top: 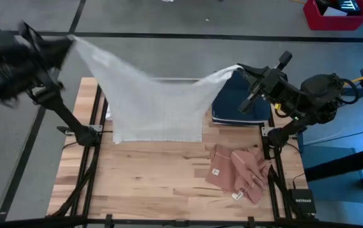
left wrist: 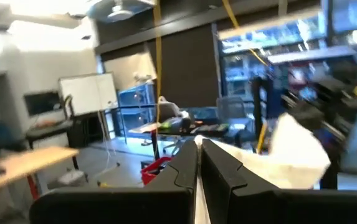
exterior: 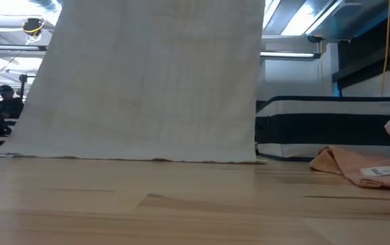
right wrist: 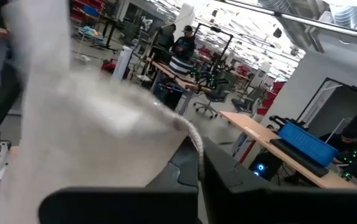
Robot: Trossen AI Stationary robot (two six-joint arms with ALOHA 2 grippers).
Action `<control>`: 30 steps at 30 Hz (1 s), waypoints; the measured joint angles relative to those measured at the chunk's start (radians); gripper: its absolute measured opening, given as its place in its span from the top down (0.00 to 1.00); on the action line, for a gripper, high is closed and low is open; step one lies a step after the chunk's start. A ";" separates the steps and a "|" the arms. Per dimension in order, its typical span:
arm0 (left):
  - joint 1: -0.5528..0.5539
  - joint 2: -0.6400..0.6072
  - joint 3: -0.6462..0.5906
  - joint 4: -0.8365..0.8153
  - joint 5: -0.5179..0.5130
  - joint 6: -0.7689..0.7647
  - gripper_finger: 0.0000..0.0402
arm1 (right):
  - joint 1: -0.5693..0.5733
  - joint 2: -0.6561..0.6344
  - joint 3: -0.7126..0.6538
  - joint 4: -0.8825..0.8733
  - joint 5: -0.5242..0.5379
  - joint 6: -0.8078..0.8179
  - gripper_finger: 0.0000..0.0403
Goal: Fold towel
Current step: Fold the white towel on the table
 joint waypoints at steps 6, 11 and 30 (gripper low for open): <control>0.013 -0.157 -0.111 -0.204 -0.036 -0.234 0.99 | -0.006 0.001 0.000 -0.023 -0.042 0.046 0.99; 0.012 -0.285 -0.249 -0.468 0.006 -0.578 0.99 | -0.055 0.000 0.000 -0.089 -0.080 0.128 0.99; 0.009 -0.248 -0.427 -0.522 0.296 -1.055 0.99 | -0.008 0.032 0.000 -0.185 -0.409 0.422 0.99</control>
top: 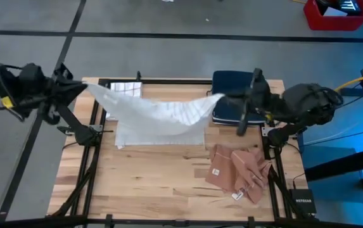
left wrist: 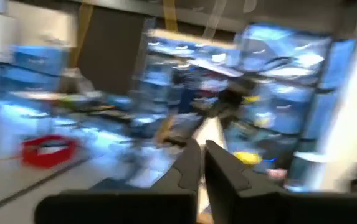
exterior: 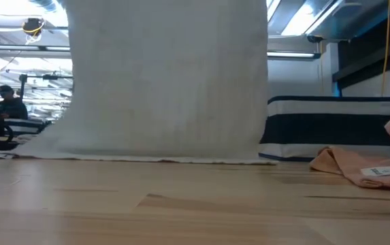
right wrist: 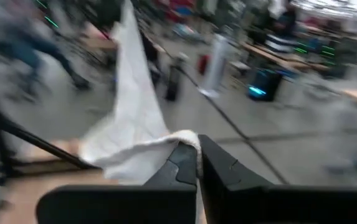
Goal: Fold towel
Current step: Fold the white towel on the table
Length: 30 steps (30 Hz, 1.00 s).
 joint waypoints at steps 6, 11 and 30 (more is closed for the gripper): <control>-0.045 0.068 0.001 0.199 0.167 0.053 0.99 | 0.117 0.000 0.000 0.237 -0.095 -0.007 0.99; -0.098 0.127 0.044 0.291 0.174 0.152 0.99 | 0.205 0.000 0.000 0.417 -0.104 -0.010 0.99; -0.285 0.406 0.425 0.398 0.131 0.618 0.99 | 0.335 0.011 0.000 0.779 -0.066 -0.245 0.99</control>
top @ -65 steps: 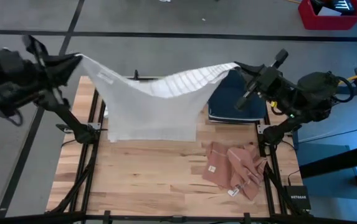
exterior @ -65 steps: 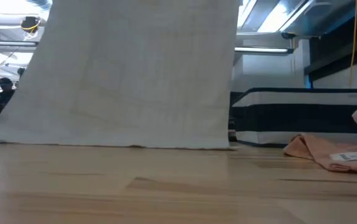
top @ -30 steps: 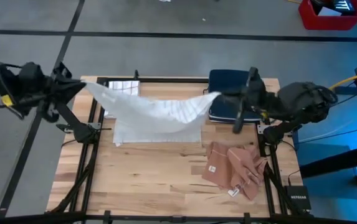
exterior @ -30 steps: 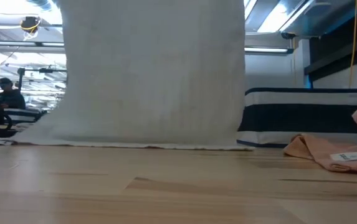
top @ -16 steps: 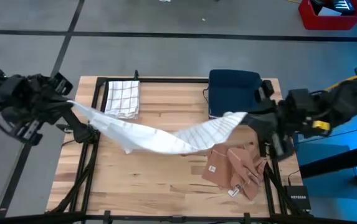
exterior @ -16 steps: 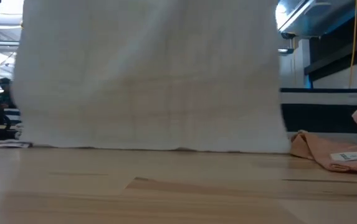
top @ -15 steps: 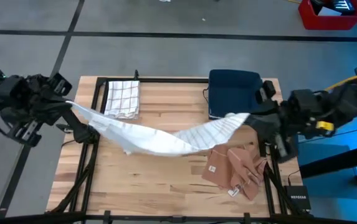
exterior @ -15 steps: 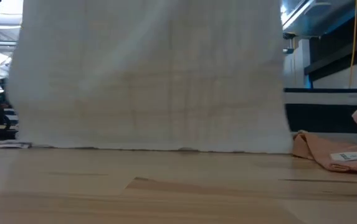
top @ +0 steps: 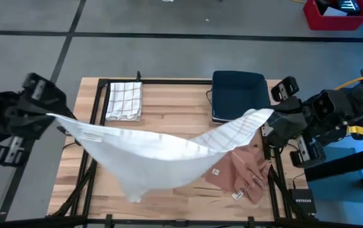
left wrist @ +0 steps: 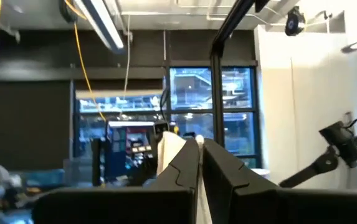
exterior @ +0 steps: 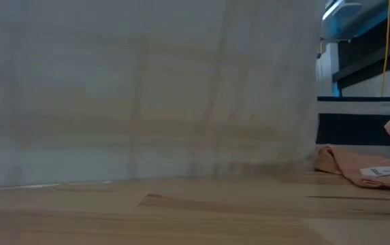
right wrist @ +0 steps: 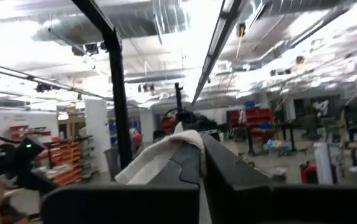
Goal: Fold towel
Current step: Fold the white towel on the table
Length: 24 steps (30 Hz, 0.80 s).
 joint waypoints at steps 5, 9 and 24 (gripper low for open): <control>-0.028 0.046 0.109 0.013 -0.056 0.108 0.99 | -0.016 0.036 0.000 0.127 -0.027 -0.130 0.99; -0.028 0.058 0.141 0.013 -0.068 0.143 0.99 | -0.013 0.051 0.000 0.152 -0.024 -0.160 0.99; 0.151 -0.019 0.053 -0.071 -0.456 0.215 0.99 | -0.224 0.039 0.000 -0.451 0.467 -0.176 0.98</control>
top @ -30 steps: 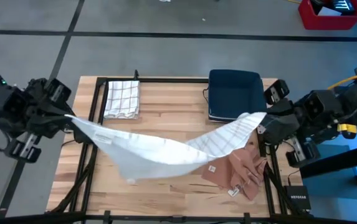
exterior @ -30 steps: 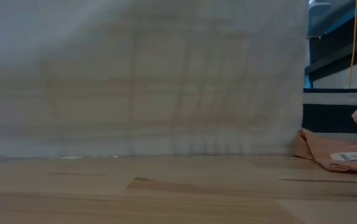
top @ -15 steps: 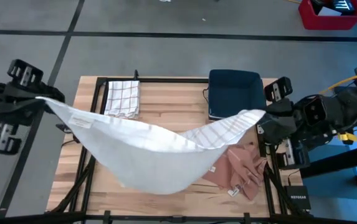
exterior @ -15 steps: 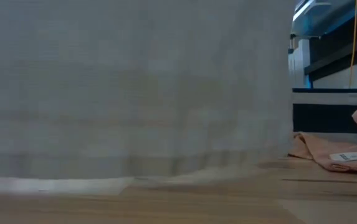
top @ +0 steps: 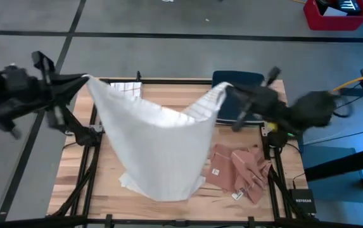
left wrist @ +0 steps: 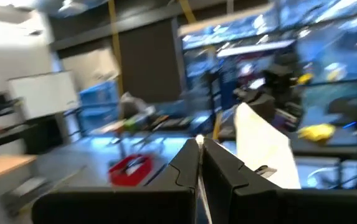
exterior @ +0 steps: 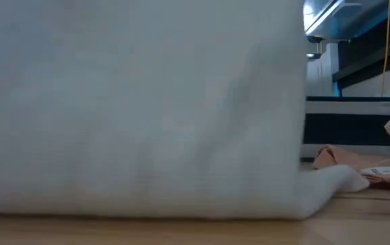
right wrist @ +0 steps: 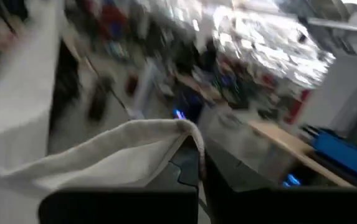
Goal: Fold towel
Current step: Fold the white towel on the table
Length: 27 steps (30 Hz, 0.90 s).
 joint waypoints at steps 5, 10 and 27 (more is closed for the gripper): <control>0.096 -0.114 -0.135 -0.255 -0.037 -0.259 0.99 | -0.159 0.019 0.000 -0.396 -0.085 0.290 0.99; 0.166 -0.259 -0.277 -0.674 -0.083 -0.711 0.99 | -0.281 0.044 -0.048 -0.634 -0.089 0.439 0.98; 0.341 -0.447 -0.821 -1.449 -0.101 -1.952 0.99 | -0.535 0.040 -0.817 -0.185 -0.358 0.500 0.99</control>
